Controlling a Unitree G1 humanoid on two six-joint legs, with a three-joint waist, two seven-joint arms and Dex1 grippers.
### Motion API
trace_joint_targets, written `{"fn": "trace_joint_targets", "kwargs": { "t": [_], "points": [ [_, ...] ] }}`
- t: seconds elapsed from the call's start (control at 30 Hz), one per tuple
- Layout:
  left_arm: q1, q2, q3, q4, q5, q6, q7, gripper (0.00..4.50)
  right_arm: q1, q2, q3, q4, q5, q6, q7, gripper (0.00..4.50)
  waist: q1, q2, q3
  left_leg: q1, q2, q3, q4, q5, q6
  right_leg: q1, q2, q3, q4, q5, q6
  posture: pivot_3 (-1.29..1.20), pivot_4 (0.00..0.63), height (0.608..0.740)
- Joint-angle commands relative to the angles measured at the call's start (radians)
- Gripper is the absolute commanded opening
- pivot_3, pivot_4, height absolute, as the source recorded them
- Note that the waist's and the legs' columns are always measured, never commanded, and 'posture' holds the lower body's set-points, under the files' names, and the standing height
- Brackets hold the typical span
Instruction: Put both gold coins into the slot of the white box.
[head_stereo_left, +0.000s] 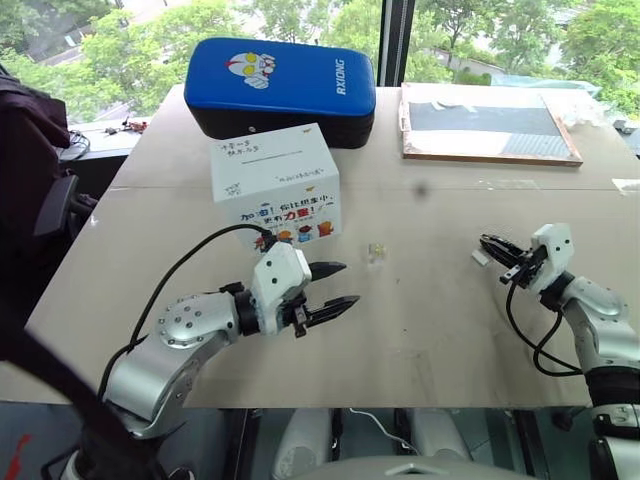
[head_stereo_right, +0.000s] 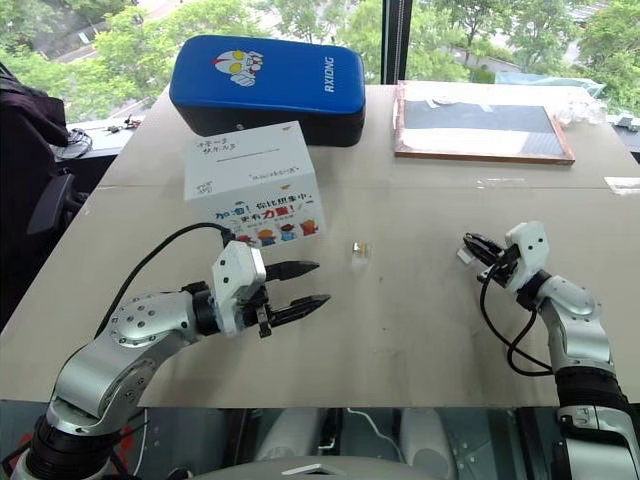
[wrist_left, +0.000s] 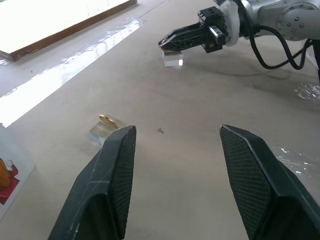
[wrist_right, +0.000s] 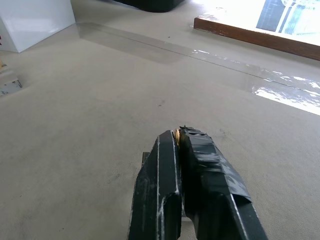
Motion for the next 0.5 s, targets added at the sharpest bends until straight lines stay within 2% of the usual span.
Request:
{"fn": "trace_joint_targets", "kwargs": {
  "t": [0.03, 0.13, 0.3, 0.4, 0.5],
  "points": [
    [-0.016, -0.027, 0.006, -0.013, -0.027, 0.003, 0.021, 2.68, -0.011, 0.004, -0.028, -0.032, 0.029, 0.001, -0.003, 0.06, -0.001, 0.0, 0.0, 0.0, 0.0, 0.0, 0.0, 0.0, 0.0, 0.0, 0.0, 0.0, 0.0, 0.0, 0.0, 0.0, 0.15, 0.74],
    [-0.04, -0.087, 0.025, 0.008, -0.067, 0.017, 0.06, 2.68, -0.006, 0.019, -0.04, -0.109, 0.098, 0.082, -0.007, 0.06, 0.0, 0.0, 0.0, 0.0, 0.0, 0.0, 0.0, 0.0, 0.0, 0.0, 0.0, 0.0, 0.0, 0.0, 0.0, 0.0, 0.15, 0.74],
    [-0.109, -0.294, 0.075, 0.062, -0.229, 0.076, 0.195, 2.68, 0.0, 0.084, -0.088, -0.381, 0.486, 0.534, -0.104, 0.06, 0.001, 0.0, 0.0, -0.001, 0.0, -0.001, 0.001, 0.0, 0.0, 0.0, -0.001, 0.001, 0.001, 0.0, 0.0, 0.0, 0.15, 0.74],
    [-0.147, -0.435, 0.091, 0.092, -0.369, 0.134, 0.307, 2.68, -0.037, 0.151, -0.119, -0.508, 0.752, 0.722, -0.267, 0.06, 0.001, 0.0, 0.0, -0.001, 0.0, -0.002, 0.001, 0.0, 0.0, 0.0, -0.002, 0.0, 0.002, 0.0, 0.0, 0.0, 0.15, 0.74],
    [-0.173, -0.541, 0.108, 0.123, -0.484, 0.154, 0.369, 2.68, -0.082, 0.234, -0.129, -0.584, 0.96, 0.791, -0.43, 0.06, -0.001, 0.0, 0.0, -0.001, 0.0, -0.002, 0.001, 0.0, 0.0, 0.0, -0.004, 0.0, 0.002, 0.0, 0.0, 0.0, 0.15, 0.74]
  ]
}}
